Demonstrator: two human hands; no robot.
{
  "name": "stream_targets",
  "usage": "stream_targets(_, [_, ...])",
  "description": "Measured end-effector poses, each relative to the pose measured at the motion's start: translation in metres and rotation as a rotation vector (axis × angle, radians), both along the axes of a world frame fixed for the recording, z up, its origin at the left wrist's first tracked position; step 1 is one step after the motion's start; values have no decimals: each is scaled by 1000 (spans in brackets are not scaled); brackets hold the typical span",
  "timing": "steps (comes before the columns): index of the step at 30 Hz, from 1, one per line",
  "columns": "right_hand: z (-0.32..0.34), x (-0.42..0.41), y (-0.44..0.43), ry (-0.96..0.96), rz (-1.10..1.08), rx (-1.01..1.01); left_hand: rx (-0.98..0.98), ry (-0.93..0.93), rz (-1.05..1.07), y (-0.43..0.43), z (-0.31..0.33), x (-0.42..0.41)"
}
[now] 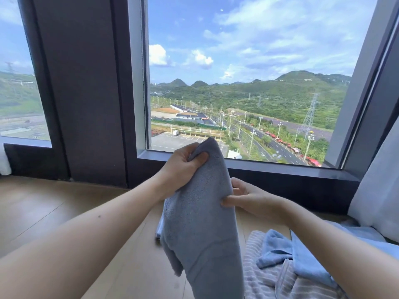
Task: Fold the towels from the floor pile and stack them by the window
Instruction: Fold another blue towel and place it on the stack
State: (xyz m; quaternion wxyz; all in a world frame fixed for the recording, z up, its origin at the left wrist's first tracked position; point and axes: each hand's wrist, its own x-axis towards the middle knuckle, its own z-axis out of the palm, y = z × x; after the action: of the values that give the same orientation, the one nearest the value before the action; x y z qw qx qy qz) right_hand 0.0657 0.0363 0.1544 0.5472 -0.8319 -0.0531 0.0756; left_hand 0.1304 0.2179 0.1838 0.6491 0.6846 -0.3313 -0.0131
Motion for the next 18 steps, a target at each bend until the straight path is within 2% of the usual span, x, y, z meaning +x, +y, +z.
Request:
stream_targets(3, [9, 1, 6, -16, 6, 84, 83, -65, -23, 6, 2, 1])
stream_targets(6, [13, -1, 10, -63, 50, 75, 179, -140, -14, 8, 4, 0])
stream_targets(9, [11, -3, 11, -79, -15, 61, 279, -226, 17, 6, 5, -3])
stream_targets(12, [8, -4, 12, -85, -69, -43, 342, -306, 99, 1, 4, -4])
stream_targets(18, [6, -5, 4, -77, -150, -322, 271, -311, 243, 3, 2, 3])
